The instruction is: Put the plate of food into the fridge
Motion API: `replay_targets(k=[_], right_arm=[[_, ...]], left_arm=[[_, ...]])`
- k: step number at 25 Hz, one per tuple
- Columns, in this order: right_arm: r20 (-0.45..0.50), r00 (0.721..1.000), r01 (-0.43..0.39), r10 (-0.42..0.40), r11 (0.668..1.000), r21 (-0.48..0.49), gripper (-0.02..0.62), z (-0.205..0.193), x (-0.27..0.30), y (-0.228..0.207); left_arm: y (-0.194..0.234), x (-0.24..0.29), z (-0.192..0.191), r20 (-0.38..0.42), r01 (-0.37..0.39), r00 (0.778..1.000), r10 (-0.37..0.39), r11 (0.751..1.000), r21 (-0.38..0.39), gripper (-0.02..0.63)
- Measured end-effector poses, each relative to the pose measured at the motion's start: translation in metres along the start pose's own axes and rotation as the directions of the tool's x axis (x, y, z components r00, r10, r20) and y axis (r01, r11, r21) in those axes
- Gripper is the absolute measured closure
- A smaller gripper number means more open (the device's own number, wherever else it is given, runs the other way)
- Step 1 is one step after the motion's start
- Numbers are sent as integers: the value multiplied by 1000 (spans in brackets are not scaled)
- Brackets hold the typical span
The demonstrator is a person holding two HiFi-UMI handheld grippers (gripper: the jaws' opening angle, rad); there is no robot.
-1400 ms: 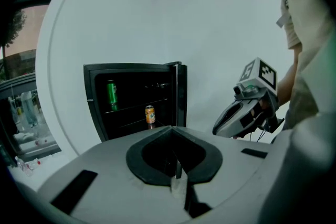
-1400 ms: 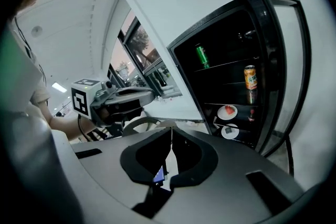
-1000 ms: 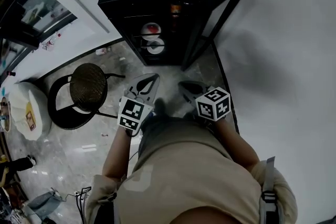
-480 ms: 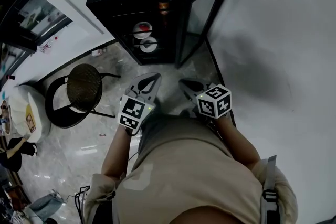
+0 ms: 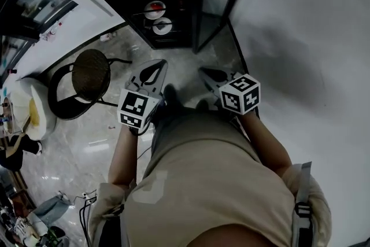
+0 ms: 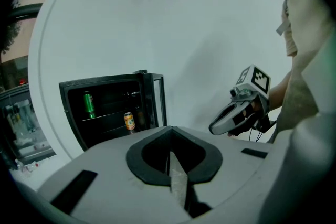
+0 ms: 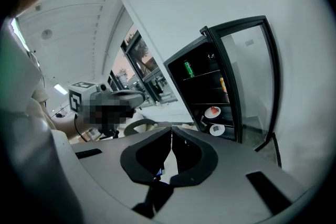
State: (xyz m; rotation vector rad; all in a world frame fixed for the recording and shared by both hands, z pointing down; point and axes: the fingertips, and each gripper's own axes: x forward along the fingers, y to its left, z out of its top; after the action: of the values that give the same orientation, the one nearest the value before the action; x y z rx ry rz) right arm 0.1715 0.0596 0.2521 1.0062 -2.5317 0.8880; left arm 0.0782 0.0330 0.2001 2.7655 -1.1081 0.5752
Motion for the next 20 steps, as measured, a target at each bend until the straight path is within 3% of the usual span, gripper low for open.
replay_targets(k=[7, 13, 20], right_arm=[[-1, 998, -61, 61, 998, -26, 571, -4, 0, 24], [-28, 997, -76, 74, 992, -99, 572, -7, 3, 38], [-41, 996, -89, 85, 990, -105, 572, -20, 2, 48]], left_arm=[[7, -35, 0, 1, -100, 995, 100, 995, -20, 597], [-20, -41, -2, -1, -57, 998, 57, 997, -57, 597], [-29, -46, -5, -1, -42, 999, 42, 996, -79, 597]])
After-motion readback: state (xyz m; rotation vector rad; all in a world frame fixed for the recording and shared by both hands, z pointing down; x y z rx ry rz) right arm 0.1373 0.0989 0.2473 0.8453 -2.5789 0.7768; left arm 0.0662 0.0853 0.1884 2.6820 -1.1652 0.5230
